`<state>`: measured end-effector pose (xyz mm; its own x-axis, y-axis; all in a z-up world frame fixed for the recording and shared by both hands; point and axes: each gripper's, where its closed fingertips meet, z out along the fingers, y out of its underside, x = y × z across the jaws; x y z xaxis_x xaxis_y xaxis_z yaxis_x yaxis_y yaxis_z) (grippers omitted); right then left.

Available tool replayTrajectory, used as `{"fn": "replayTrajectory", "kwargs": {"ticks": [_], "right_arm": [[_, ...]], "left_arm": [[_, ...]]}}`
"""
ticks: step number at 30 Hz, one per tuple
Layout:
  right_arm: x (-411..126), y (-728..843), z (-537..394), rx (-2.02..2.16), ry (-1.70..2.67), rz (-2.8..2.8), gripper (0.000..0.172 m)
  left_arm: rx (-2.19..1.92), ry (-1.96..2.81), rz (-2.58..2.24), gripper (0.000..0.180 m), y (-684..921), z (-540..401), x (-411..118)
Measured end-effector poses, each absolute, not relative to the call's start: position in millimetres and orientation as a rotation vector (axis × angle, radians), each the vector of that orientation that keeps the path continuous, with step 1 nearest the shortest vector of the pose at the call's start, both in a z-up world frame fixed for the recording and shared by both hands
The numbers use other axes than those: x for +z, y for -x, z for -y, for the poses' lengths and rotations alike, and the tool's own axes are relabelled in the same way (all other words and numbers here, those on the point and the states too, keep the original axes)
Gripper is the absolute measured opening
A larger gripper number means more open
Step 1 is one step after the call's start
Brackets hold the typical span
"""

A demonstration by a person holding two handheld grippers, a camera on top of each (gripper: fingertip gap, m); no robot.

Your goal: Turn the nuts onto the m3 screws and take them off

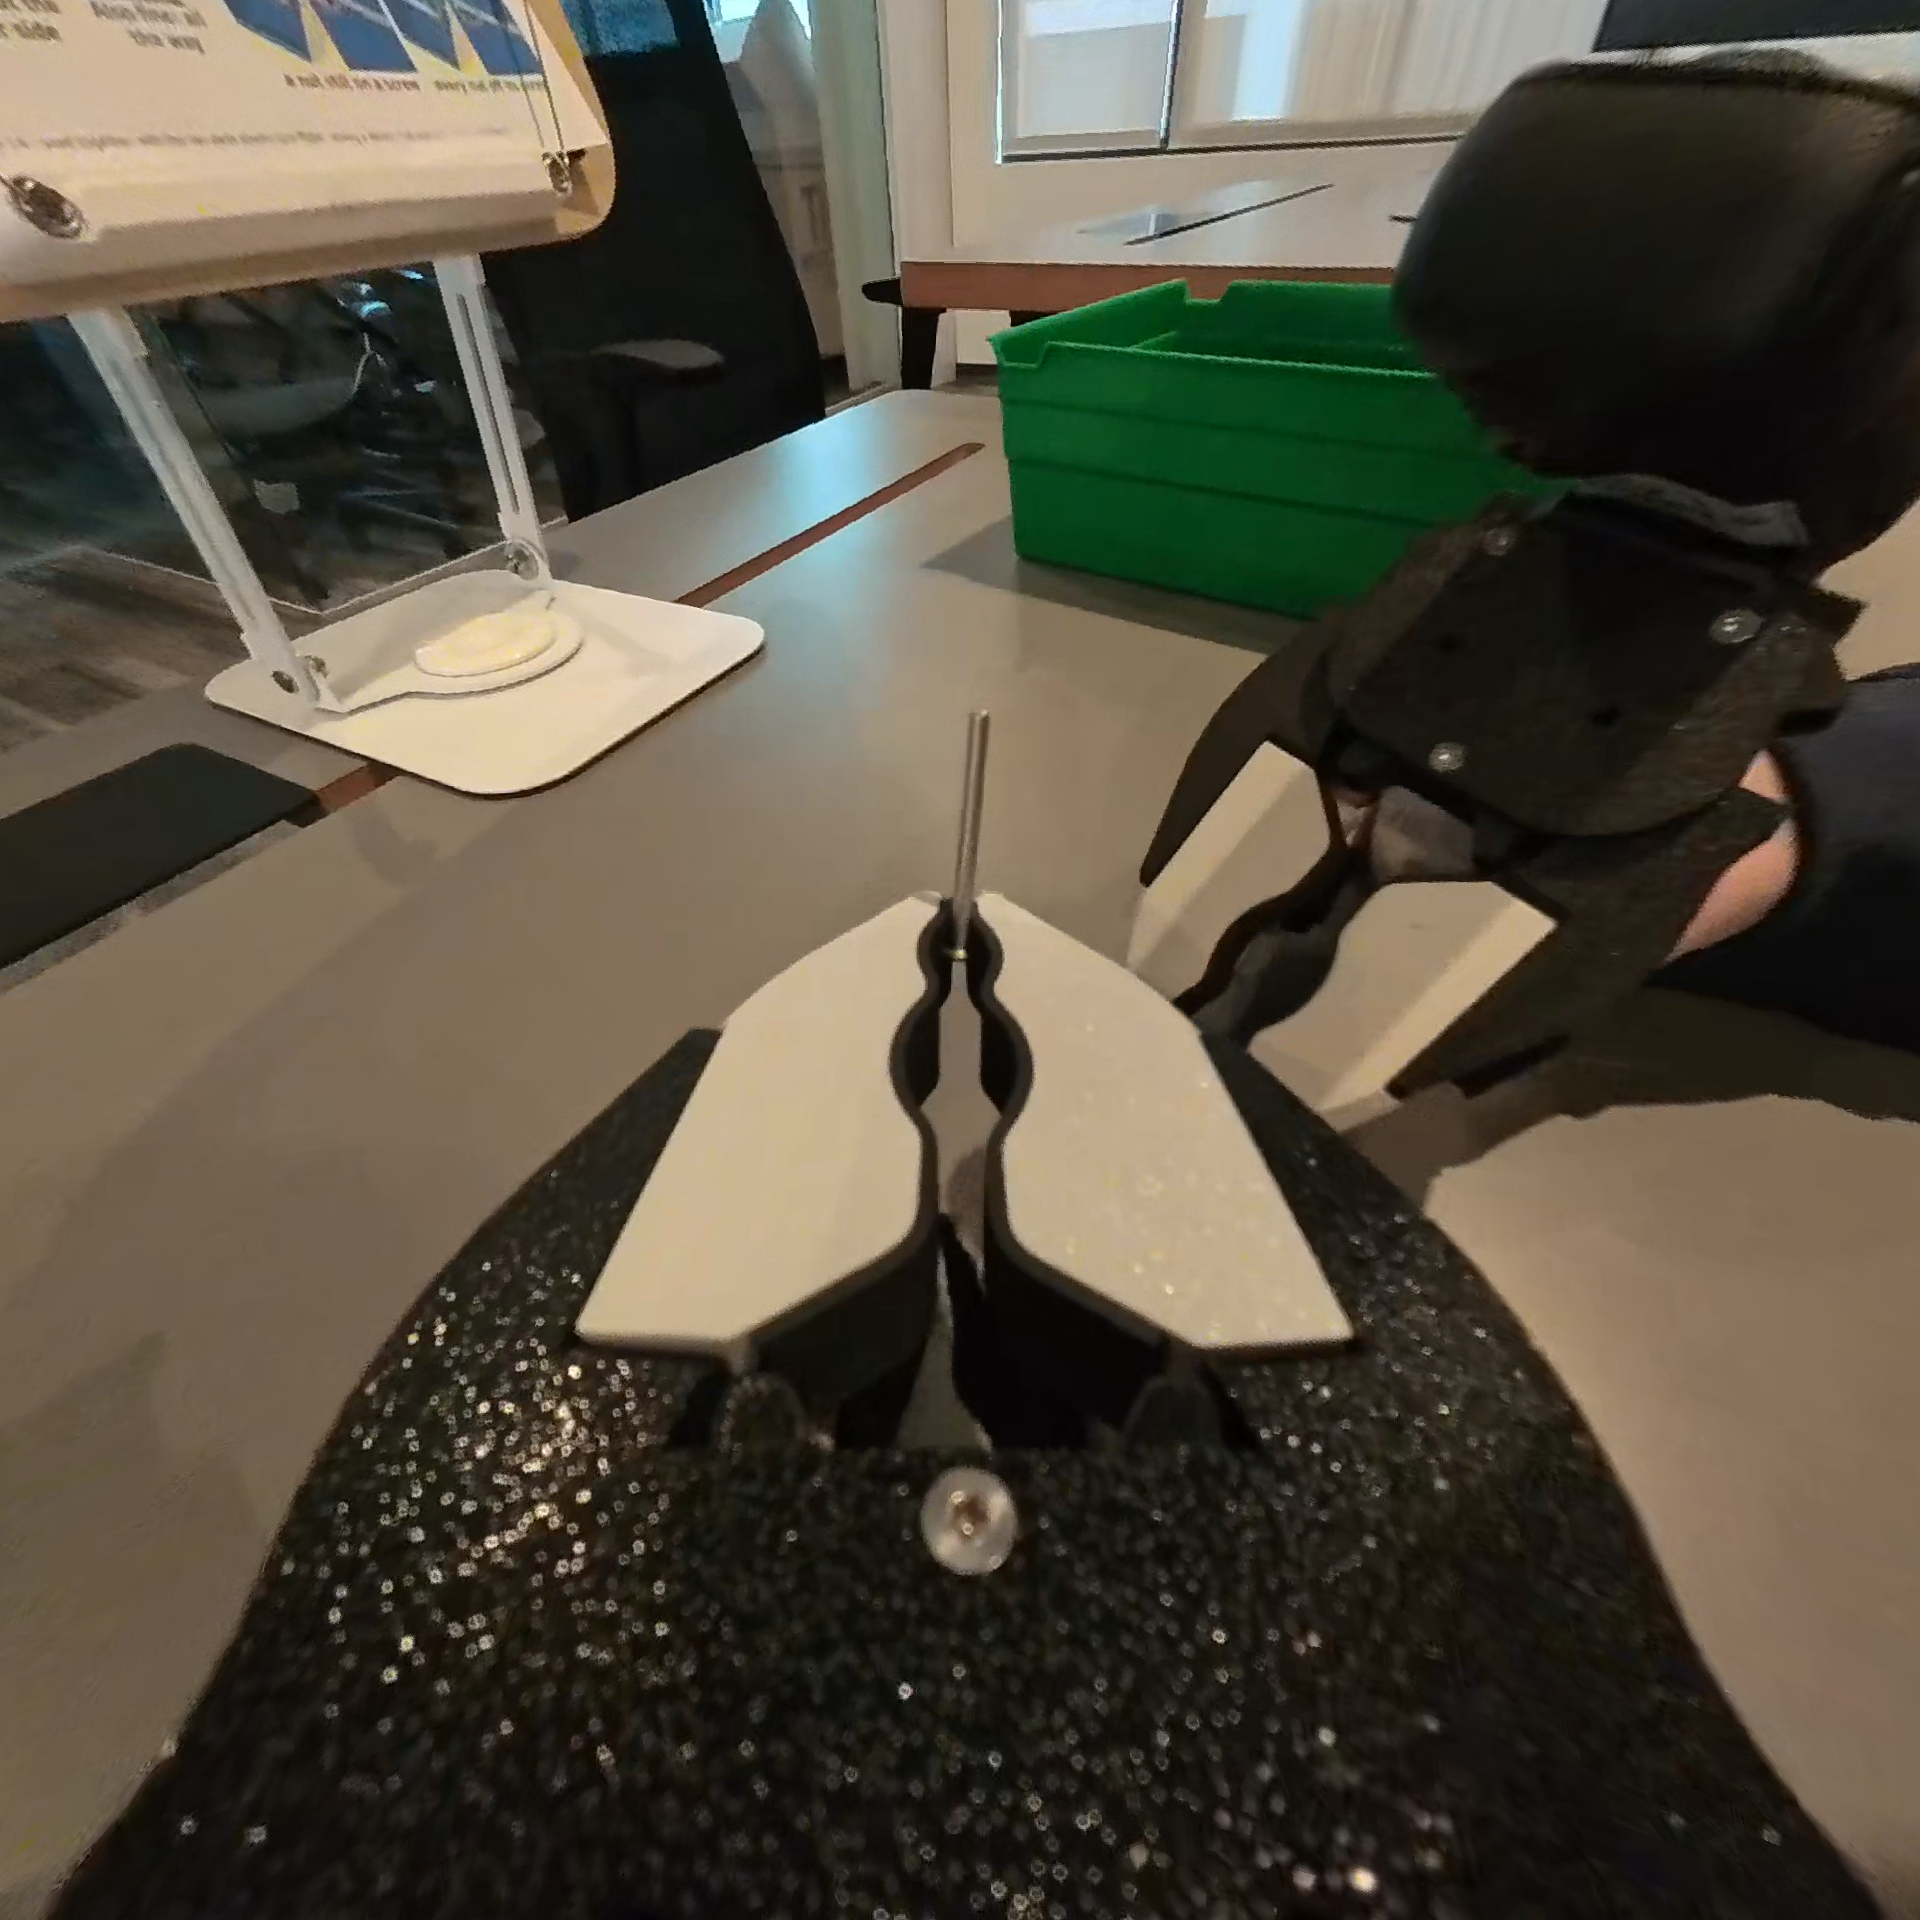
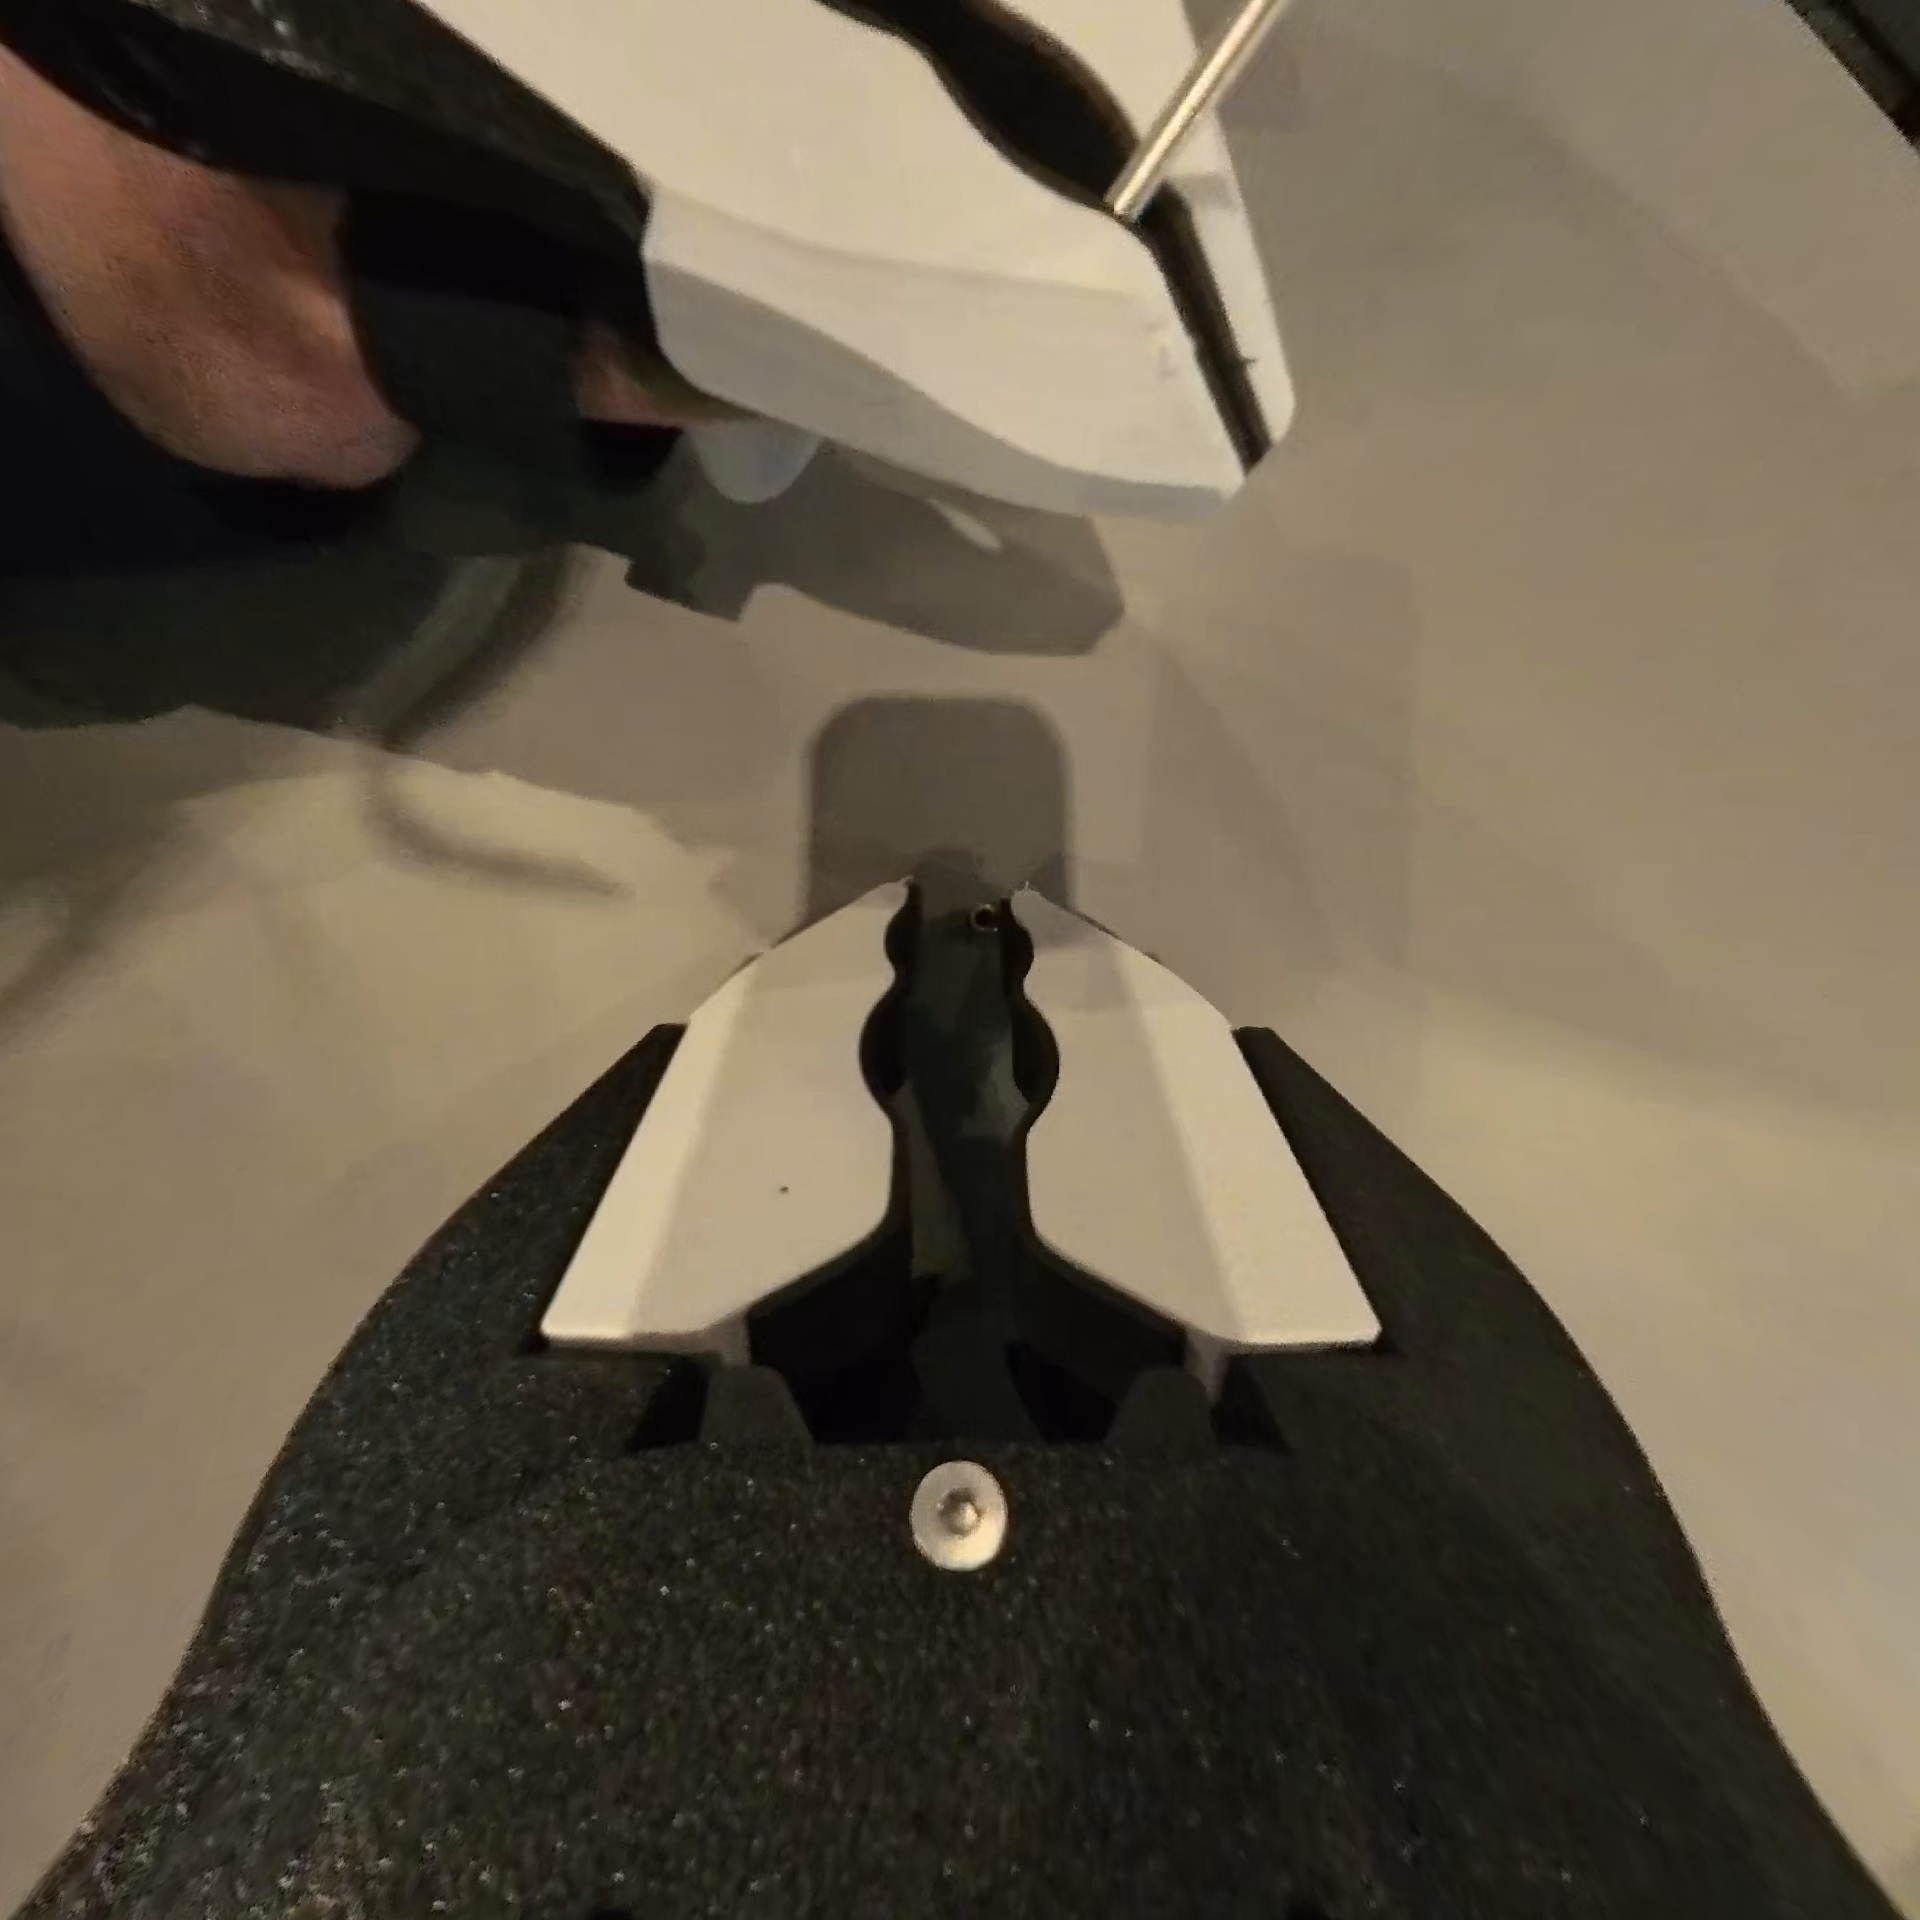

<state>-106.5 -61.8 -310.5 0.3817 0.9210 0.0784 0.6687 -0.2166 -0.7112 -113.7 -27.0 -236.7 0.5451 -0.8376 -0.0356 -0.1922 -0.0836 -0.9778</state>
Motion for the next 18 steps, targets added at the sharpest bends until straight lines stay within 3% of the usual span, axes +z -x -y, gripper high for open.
{"fn": "replayTrajectory", "kwargs": {"ticks": [8, 11, 18], "right_arm": [[-309.9, 101.1, 58.2, 0.399, 2.018, 1.296, 0.022], [-310.6, 103.0, 60.7, 0.434, 2.020, 1.293, 0.013], [-310.8, 102.5, 58.0, 0.450, 2.046, 1.237, 0.016]], "left_arm": [[-0.692, 1.609, -0.927, 0.002, 110.5, 33.3, -241.0], [-0.698, 1.610, -0.930, 0.002, 110.3, 34.0, -241.2], [-0.707, 1.615, -0.936, 0.002, 109.7, 34.3, -242.0]]}}
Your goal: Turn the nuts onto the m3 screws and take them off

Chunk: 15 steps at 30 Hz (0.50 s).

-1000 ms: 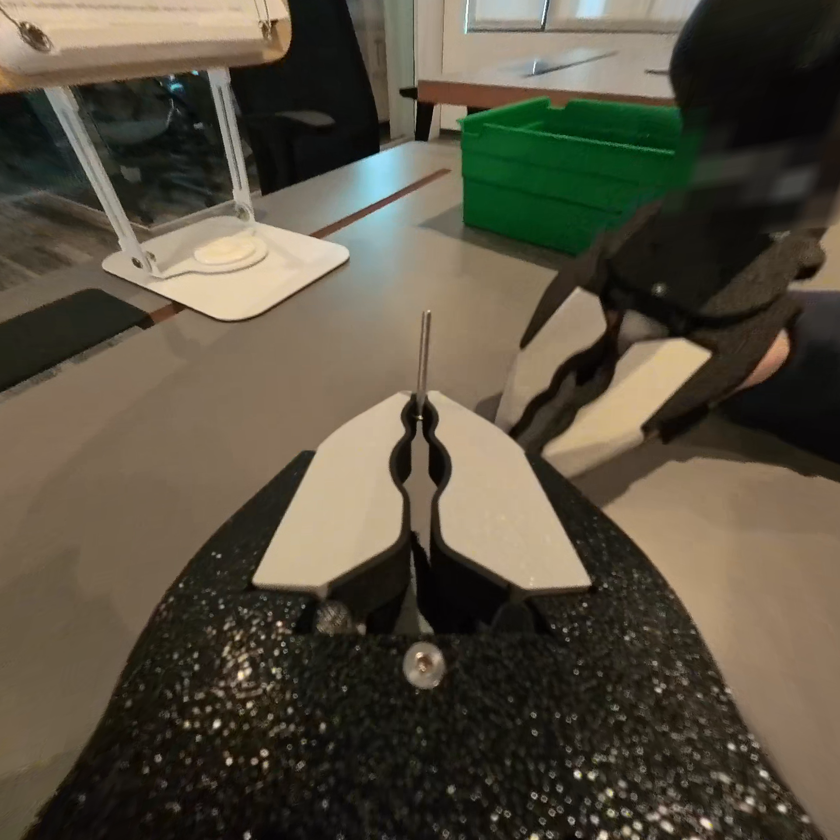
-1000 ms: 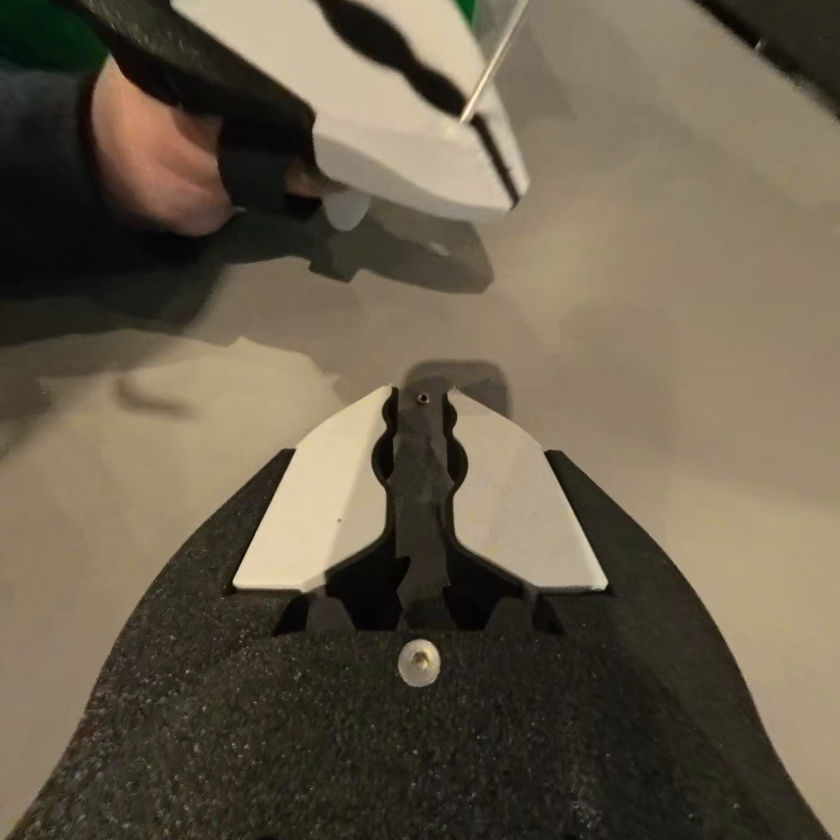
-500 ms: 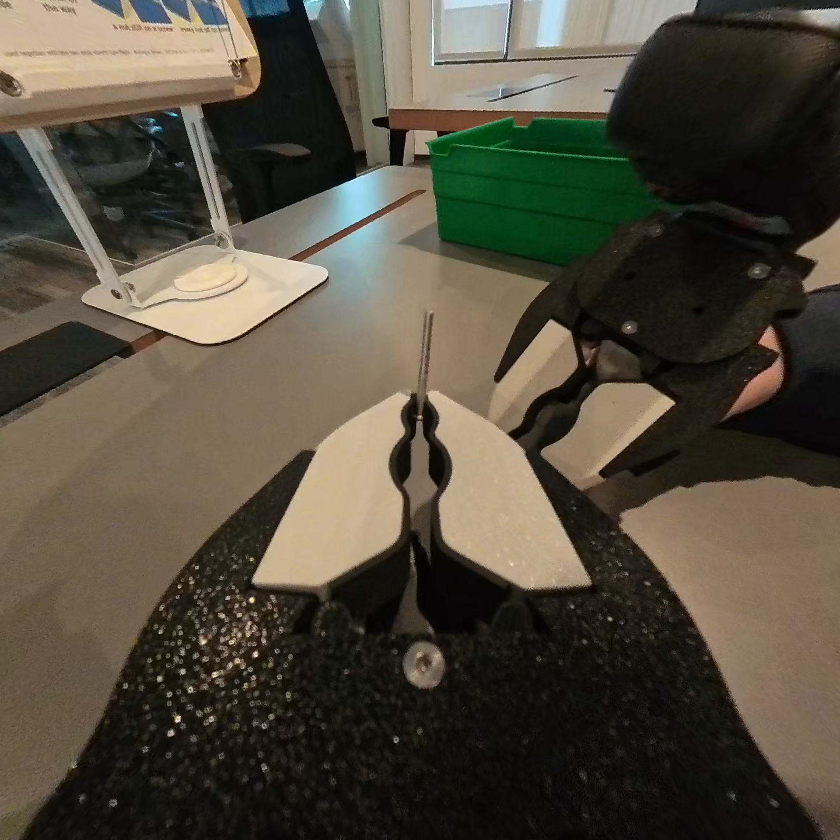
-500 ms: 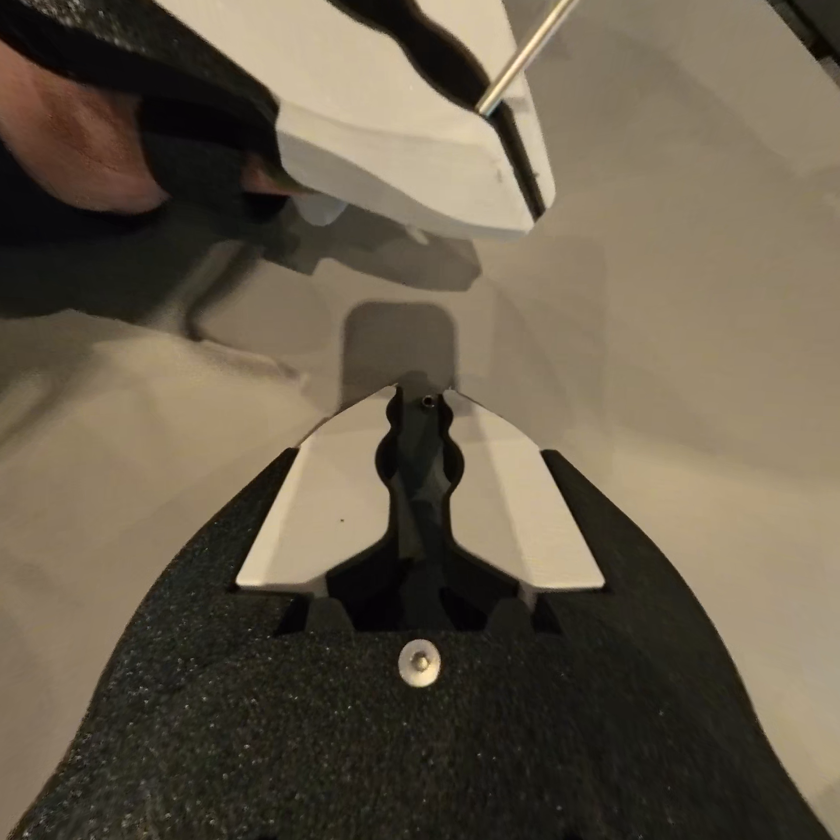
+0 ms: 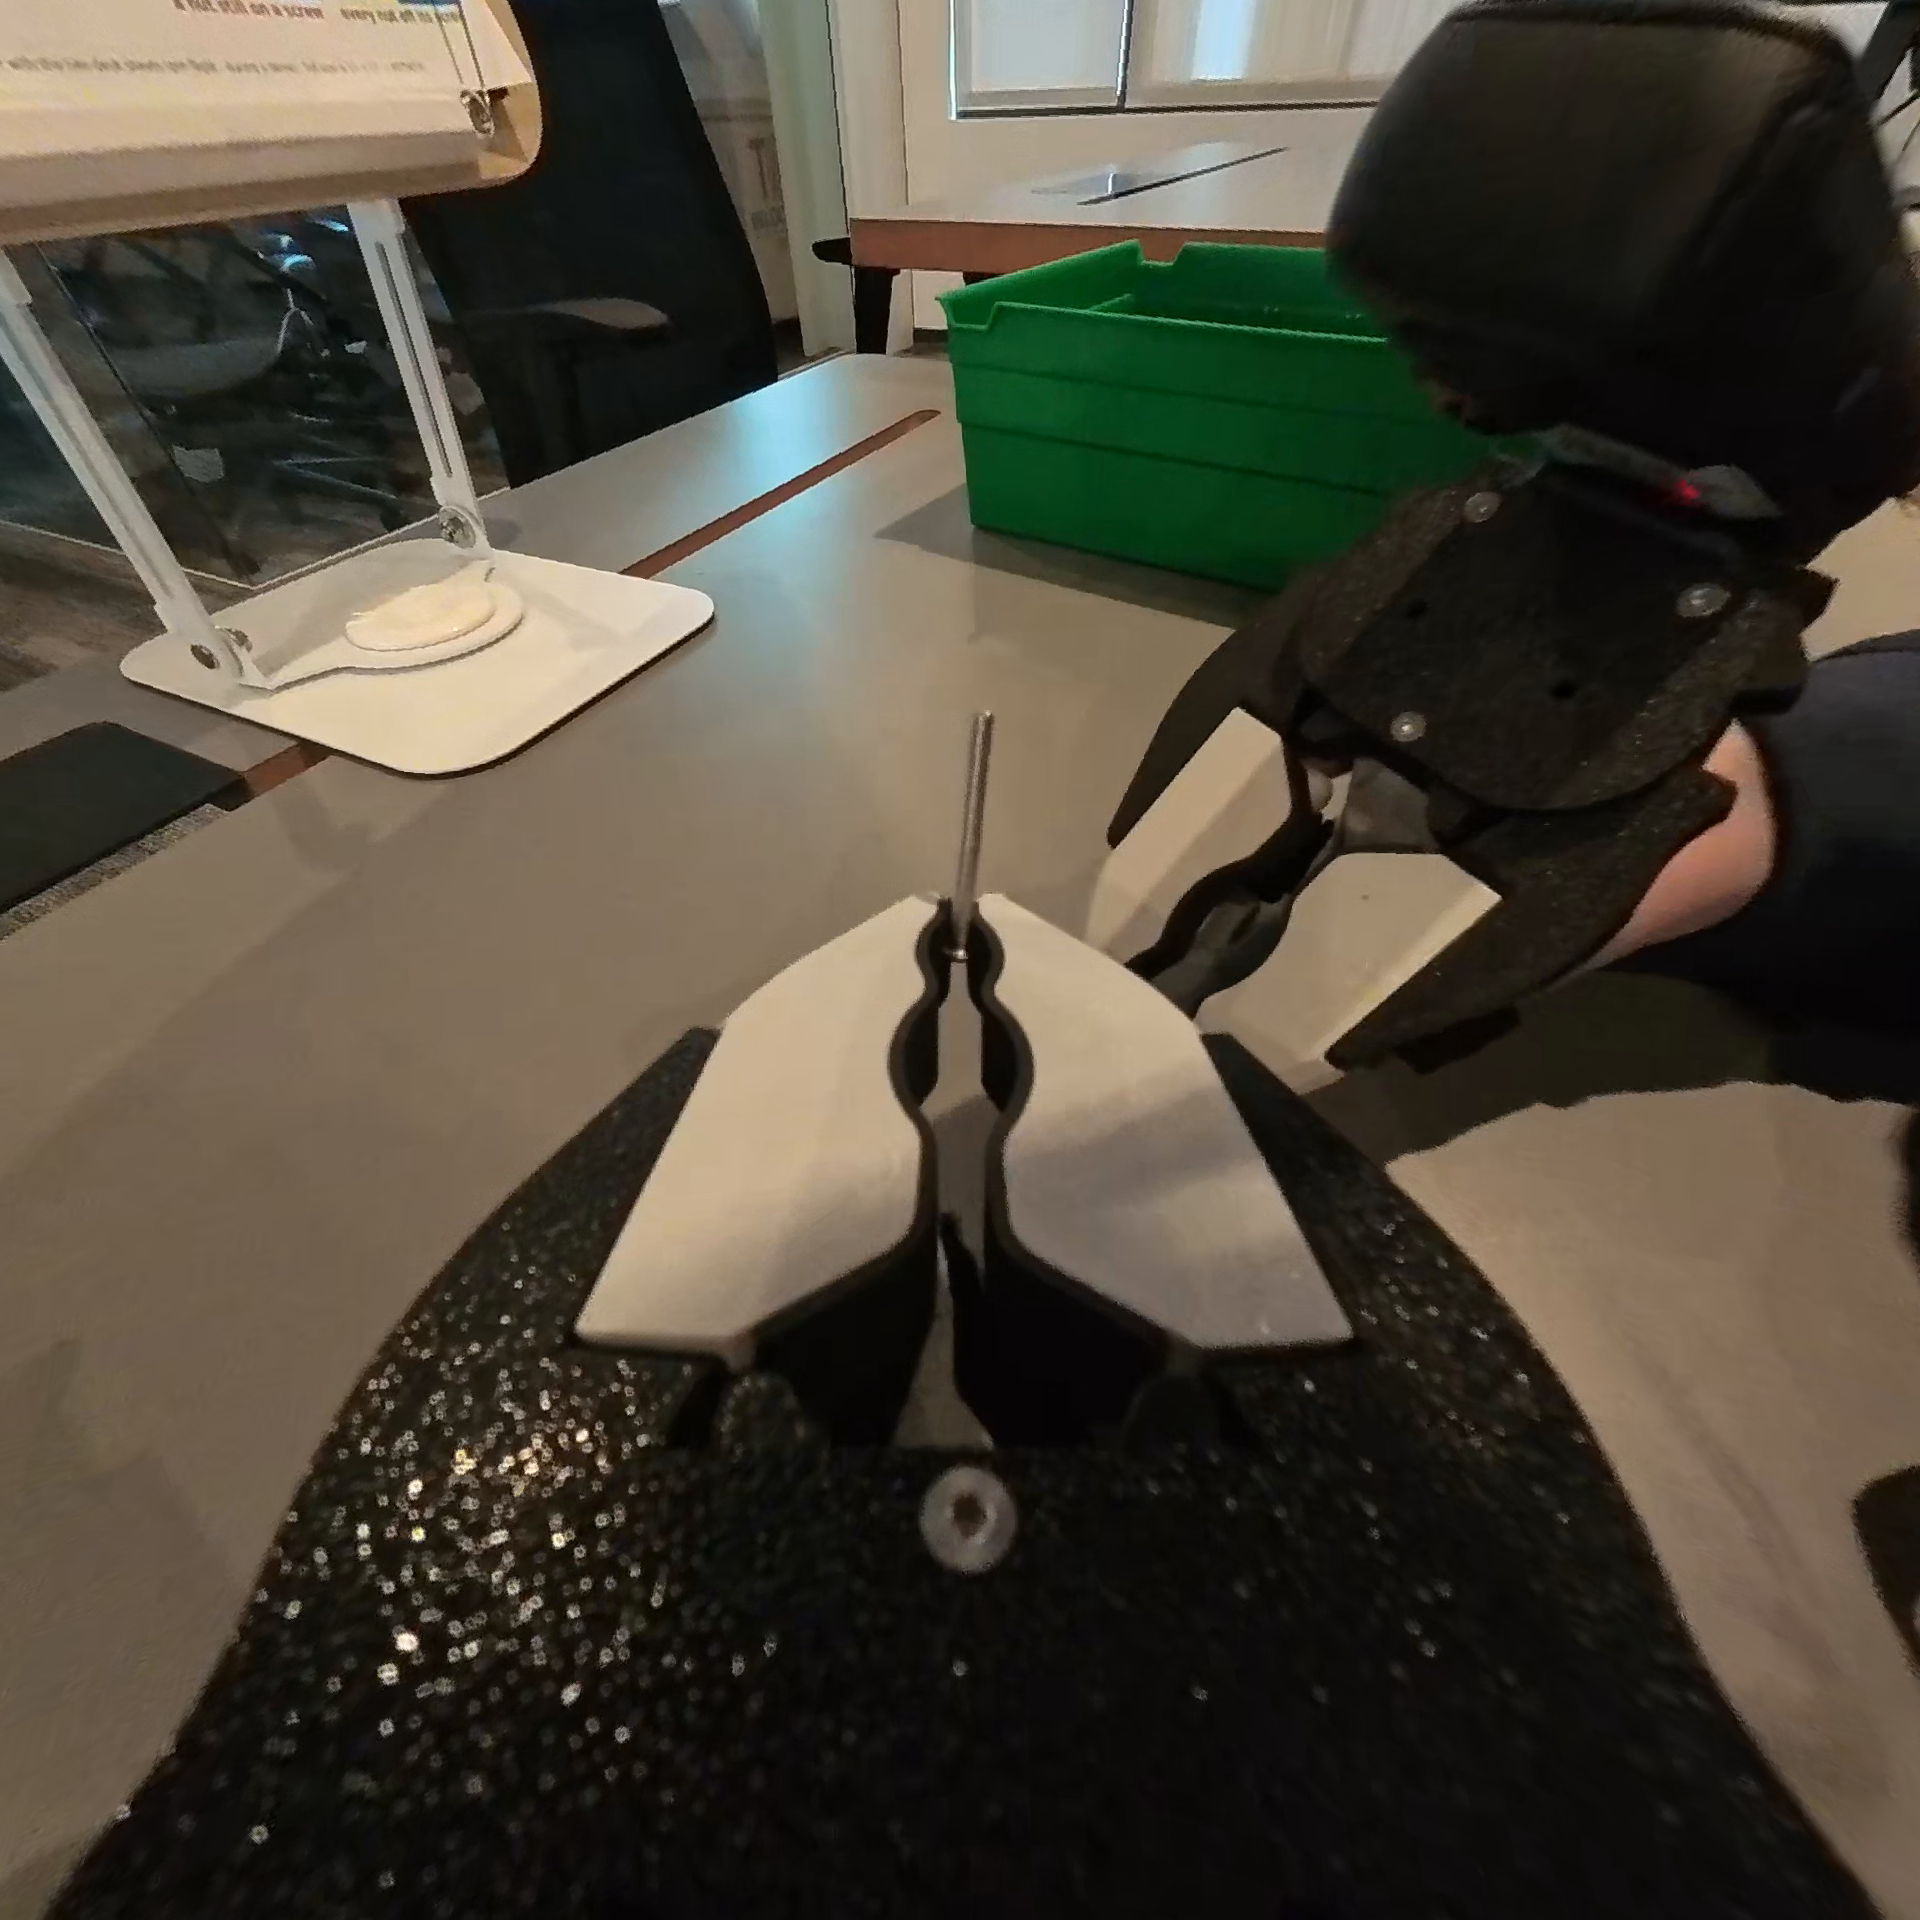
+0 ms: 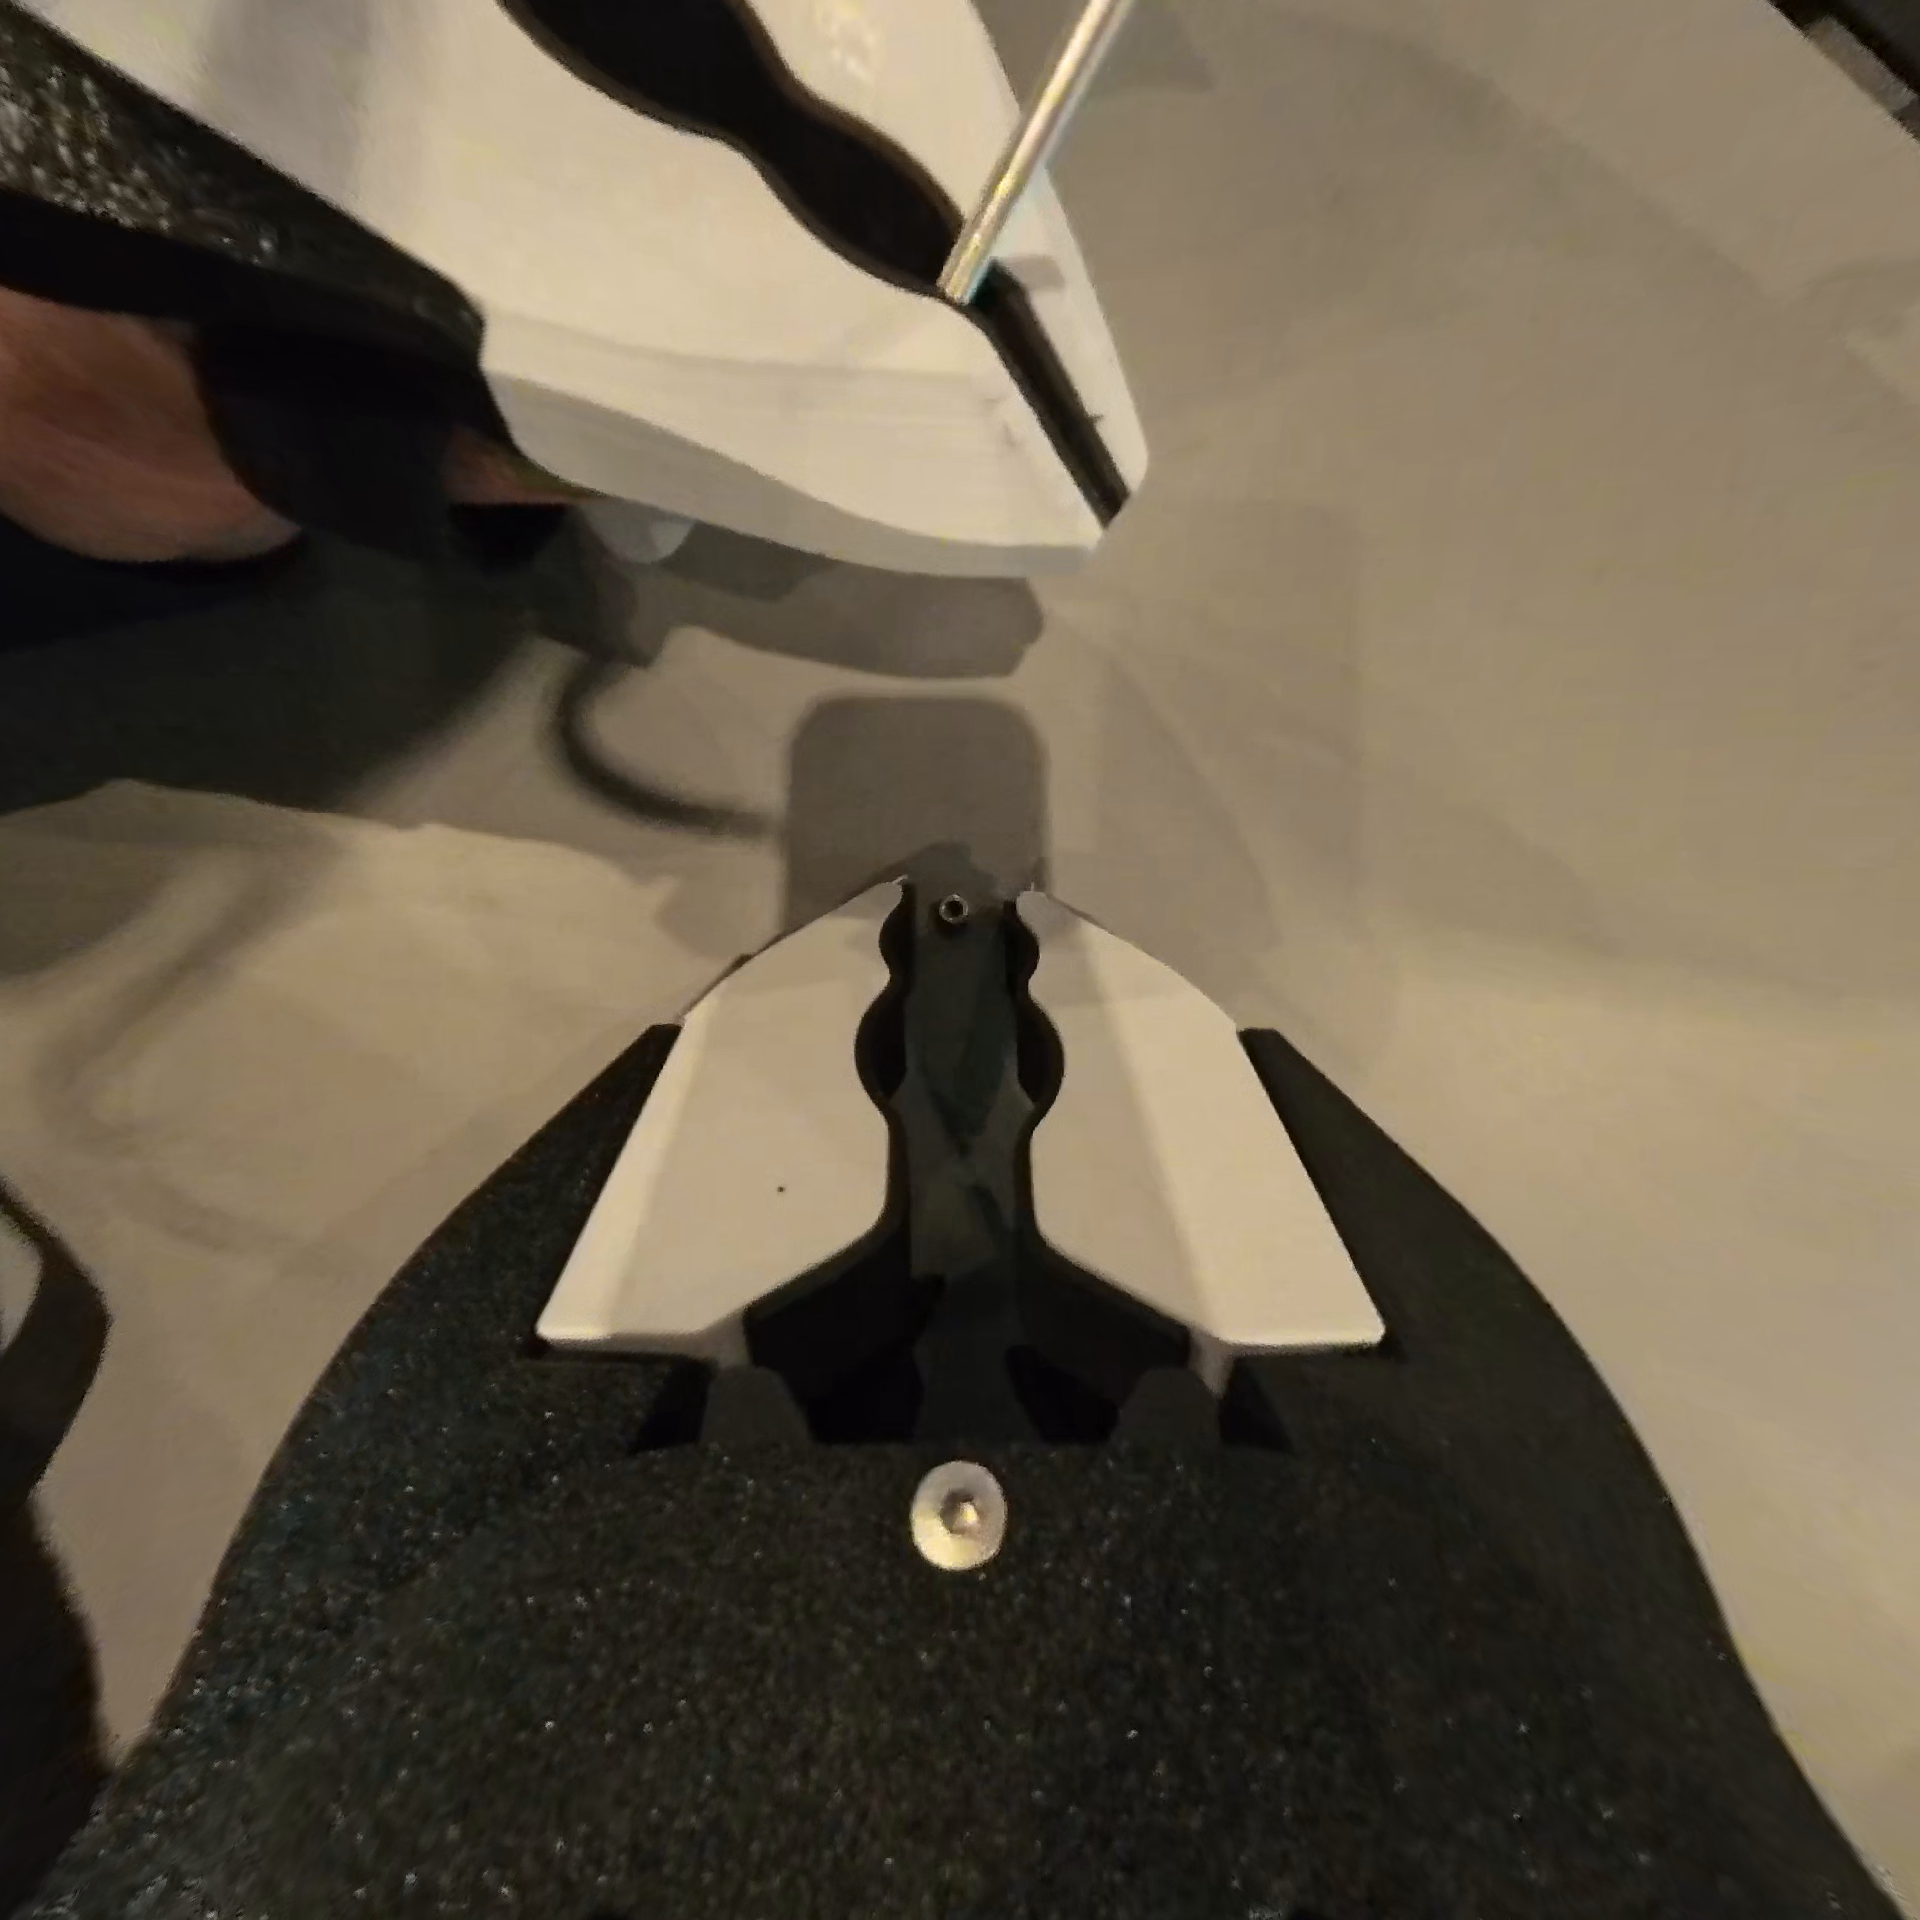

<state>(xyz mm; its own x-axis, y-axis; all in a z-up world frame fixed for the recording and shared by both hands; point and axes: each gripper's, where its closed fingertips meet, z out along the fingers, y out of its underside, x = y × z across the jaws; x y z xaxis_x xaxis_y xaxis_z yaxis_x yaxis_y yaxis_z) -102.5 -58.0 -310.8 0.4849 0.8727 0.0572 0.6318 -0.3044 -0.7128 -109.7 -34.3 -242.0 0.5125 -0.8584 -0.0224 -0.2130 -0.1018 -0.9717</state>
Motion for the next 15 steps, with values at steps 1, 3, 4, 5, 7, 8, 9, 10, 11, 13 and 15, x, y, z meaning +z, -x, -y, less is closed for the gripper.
{"fn": "replayTrajectory", "kwargs": {"ticks": [1, 3, 4, 5, 7, 8, 9, 10, 11, 13, 15], "right_arm": [[-310.9, 102.5, 58.2, 0.459, 2.053, 1.229, 0.016], [-310.8, 102.2, 58.0, 0.473, 2.060, 1.217, 0.016], [-310.9, 101.9, 57.4, 0.475, 2.062, 1.211, 0.015], [-310.8, 101.3, 56.8, 0.473, 2.063, 1.207, 0.013], [-310.8, 100.2, 55.7, 0.468, 2.065, 1.202, 0.009], [-310.9, 99.8, 55.6, 0.468, 2.066, 1.201, 0.009], [-310.8, 99.6, 55.6, 0.470, 2.068, 1.201, 0.009], [-310.8, 99.8, 55.9, 0.473, 2.068, 1.202, 0.009], [-310.7, 100.1, 56.5, 0.475, 2.067, 1.205, 0.010], [-310.7, 100.9, 58.0, 0.477, 2.065, 1.214, 0.014], [-310.8, 100.7, 57.6, 0.465, 2.060, 1.216, 0.013]], "left_arm": [[-0.708, 1.615, -0.937, 0.002, 109.6, 34.4, -242.1], [-0.709, 1.617, -0.939, 0.002, 109.4, 34.6, -242.5], [-0.709, 1.619, -0.942, 0.002, 109.2, 34.7, -242.9], [-0.708, 1.619, -0.944, 0.002, 109.0, 34.8, -243.1], [-0.705, 1.620, -0.950, 0.002, 108.5, 35.2, -243.5], [-0.703, 1.620, -0.953, 0.002, 108.2, 35.4, -243.9], [-0.702, 1.621, -0.956, 0.002, 108.0, 35.6, -244.2], [-0.702, 1.621, -0.958, 0.002, 107.8, 35.8, -244.4], [-0.701, 1.622, -0.960, 0.002, 107.7, 35.8, -244.5], [-0.701, 1.623, -0.961, 0.002, 107.7, 35.9, -244.7], [-0.703, 1.625, -0.963, 0.002, 107.5, 36.0, -245.1]]}}
